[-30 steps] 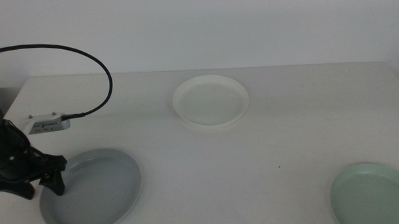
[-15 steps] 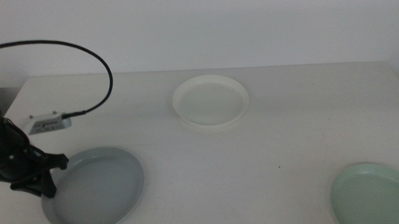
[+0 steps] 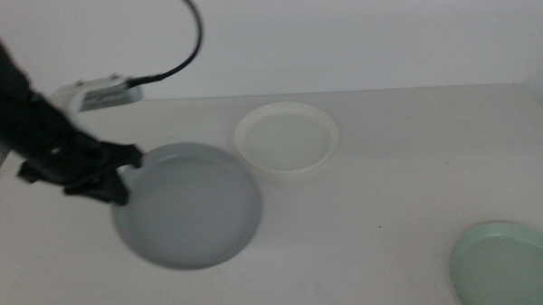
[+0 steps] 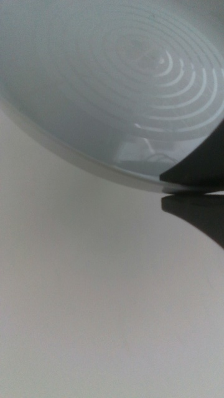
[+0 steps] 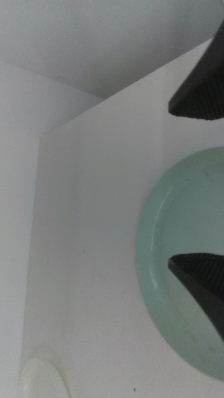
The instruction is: Stack the three bowls on top of each other.
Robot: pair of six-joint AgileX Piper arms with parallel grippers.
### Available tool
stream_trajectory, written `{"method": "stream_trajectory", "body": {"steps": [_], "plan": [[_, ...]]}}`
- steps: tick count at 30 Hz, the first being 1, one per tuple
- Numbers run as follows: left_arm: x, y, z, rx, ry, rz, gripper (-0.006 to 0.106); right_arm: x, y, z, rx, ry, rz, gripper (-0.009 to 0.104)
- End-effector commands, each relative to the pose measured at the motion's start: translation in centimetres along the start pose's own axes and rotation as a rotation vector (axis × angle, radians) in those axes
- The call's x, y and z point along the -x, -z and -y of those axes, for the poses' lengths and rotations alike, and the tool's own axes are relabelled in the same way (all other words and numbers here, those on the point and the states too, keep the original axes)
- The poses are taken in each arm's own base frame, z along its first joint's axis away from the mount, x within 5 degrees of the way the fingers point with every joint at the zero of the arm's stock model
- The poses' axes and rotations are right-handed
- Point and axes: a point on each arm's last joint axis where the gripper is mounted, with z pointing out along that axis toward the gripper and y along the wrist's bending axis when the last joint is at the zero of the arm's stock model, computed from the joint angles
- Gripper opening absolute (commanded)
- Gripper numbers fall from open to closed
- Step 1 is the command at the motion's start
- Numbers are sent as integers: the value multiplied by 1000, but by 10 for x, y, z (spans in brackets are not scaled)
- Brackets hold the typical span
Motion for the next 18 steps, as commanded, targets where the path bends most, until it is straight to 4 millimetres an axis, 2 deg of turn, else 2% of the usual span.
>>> {"method": "stream_trajectory", "body": {"steps": [1,8,12,13,18], "plan": [[11,20,31,-53,-17,91,0,10,3,0,1,17,107,55],[23,-4,85,-108,-102,52,0,10,3,0,1,17,107,55],[26,-26,108,-127,-146,7,0,10,3,0,1,17,107,55],[26,-37,116,-139,-153,-4,0,10,3,0,1,17,107,55],[25,-67,130,-178,-138,-39,0,10,3,0,1,17,107,55]]}}
